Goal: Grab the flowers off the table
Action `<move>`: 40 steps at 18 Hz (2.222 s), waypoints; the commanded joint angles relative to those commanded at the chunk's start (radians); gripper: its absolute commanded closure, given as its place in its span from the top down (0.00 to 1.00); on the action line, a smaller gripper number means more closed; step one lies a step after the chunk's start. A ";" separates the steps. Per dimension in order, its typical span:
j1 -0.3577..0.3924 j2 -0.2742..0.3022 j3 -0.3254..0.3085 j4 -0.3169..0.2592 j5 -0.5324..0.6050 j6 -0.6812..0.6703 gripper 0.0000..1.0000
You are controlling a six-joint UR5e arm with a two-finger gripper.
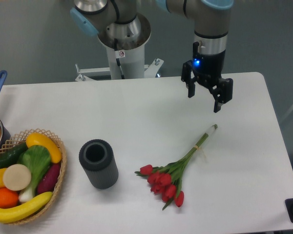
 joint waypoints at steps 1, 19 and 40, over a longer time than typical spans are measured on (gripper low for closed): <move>-0.002 -0.002 -0.002 0.000 0.002 0.000 1.00; -0.121 -0.130 0.017 0.021 0.003 -0.288 1.00; -0.180 -0.451 0.126 0.028 0.008 -0.468 1.00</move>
